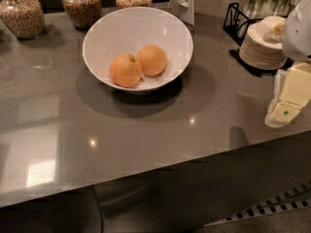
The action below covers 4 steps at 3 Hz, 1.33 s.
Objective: Pick orange from white bowl
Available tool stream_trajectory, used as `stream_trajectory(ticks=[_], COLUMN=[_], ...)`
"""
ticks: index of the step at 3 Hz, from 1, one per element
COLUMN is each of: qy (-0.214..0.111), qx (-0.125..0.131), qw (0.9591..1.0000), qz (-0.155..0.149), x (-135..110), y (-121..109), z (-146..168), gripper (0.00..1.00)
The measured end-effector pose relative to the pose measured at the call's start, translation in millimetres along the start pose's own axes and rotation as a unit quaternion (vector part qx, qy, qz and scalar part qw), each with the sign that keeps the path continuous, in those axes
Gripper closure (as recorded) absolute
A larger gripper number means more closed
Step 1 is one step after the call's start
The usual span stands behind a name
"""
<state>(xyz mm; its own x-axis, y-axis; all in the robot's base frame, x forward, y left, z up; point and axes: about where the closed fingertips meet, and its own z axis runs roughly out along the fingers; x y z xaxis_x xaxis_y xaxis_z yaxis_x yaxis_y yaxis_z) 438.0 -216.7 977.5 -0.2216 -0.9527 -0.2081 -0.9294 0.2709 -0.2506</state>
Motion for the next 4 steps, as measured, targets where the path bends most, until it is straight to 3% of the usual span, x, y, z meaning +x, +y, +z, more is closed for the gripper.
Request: stream_trajectory(ticks=[1,2,3,4], qy=[0.0,-0.03,-0.097,-0.162], qx=[0.0,0.0,0.005,0.013], qw=[1.0,0.9995,0.9951,0.985], qz=[0.0,-0.004,-0.018,-0.059], x=[-0.1,-9.5,-45.3,-92.8], y=[-0.1,-5.7,-29.6,-56.3], z=[0.0,3.4,15.1,25.1], gripper=[0.0,0.0,0.0,0.0])
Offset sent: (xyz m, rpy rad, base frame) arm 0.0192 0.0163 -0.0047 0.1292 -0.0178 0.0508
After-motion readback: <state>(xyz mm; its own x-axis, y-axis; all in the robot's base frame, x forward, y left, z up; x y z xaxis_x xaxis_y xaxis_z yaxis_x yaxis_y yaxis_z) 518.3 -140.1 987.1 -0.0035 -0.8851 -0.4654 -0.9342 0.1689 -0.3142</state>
